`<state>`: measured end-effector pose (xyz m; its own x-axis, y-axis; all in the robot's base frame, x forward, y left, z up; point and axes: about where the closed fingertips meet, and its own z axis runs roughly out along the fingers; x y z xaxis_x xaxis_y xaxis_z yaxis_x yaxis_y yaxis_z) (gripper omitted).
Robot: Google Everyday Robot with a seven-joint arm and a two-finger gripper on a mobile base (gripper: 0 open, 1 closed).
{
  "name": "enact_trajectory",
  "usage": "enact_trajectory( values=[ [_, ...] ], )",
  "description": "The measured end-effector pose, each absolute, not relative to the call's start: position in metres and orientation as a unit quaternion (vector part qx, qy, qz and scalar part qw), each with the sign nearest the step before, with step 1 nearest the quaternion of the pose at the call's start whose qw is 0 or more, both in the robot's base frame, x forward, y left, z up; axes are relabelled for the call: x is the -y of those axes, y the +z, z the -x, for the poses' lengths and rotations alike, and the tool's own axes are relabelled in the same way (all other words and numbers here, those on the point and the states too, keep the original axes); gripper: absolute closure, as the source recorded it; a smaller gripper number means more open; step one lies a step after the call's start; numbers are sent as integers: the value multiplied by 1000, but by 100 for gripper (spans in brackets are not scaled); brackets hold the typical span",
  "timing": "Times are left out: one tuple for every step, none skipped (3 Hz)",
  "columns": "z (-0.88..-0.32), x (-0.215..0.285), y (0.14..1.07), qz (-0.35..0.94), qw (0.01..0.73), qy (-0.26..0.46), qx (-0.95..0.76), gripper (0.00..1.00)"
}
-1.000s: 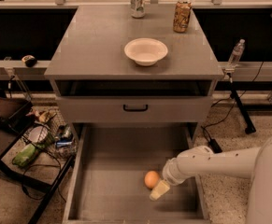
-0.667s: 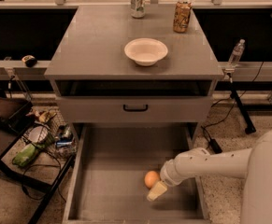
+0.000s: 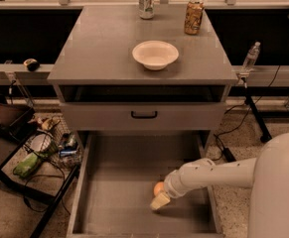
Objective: Pick orange from middle drawer and place on counter
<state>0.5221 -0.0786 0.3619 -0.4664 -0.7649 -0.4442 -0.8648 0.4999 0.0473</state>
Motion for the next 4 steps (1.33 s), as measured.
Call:
enact_trajectory(
  values=[
    [-522,78,361,482,186,135,-846,43],
    [-522,78,361,482,186,135,-846,66],
    [-522,78,361,482,186,135,-846,89],
    [-519,75,376,497,189,129,-837,100]
  ],
)
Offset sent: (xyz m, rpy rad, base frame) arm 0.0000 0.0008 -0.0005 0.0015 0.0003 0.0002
